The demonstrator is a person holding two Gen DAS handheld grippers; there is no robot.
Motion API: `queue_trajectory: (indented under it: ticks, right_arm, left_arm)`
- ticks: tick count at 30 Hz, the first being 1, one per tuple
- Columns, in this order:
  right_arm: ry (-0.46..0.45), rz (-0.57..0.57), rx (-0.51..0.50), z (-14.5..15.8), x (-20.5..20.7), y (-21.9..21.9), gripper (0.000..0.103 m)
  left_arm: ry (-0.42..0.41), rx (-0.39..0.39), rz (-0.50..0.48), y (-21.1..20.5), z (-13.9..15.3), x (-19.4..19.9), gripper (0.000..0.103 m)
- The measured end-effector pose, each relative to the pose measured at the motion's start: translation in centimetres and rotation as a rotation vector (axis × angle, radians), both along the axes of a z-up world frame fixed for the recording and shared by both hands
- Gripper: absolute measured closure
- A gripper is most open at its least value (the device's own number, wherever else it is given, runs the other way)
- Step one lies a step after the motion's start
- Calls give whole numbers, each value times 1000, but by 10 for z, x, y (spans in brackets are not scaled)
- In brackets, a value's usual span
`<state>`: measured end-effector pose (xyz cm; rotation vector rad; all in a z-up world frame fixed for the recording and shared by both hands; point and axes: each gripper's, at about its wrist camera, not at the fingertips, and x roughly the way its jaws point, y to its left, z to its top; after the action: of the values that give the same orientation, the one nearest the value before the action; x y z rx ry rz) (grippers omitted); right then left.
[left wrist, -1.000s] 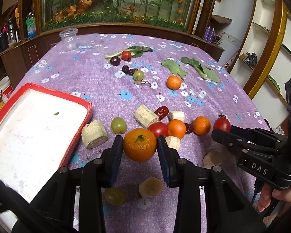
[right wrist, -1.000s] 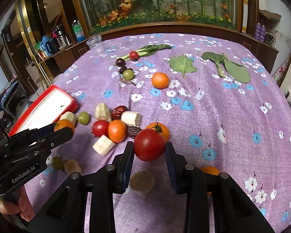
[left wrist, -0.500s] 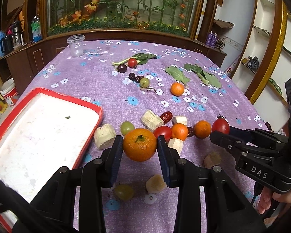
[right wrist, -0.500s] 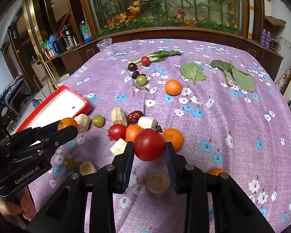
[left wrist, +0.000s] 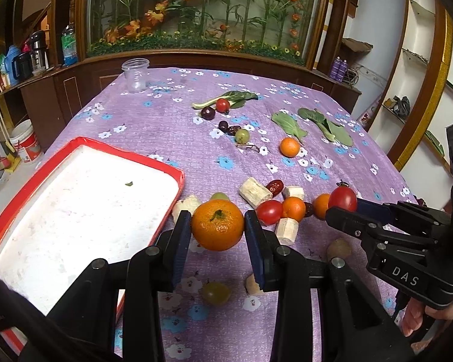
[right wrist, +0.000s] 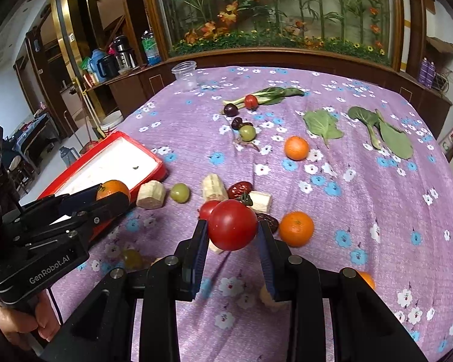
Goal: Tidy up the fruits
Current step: 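Carry the orange with the left tool while the right tool carries the tomato to the red-rimmed tray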
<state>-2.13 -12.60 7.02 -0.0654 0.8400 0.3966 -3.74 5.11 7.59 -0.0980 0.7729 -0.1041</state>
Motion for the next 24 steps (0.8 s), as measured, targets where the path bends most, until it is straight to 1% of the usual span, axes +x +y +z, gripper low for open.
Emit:
queue_trajectory:
  ticks: [9,24]
  right_arm:
    - [-9,44,1,4,1,17,70]
    - [-26,137,-15,13,-2,57,70]
  left_arm:
    - [-10,1,31,12,3,-5,70]
    - [-30,6,105,44,13,-18,70]
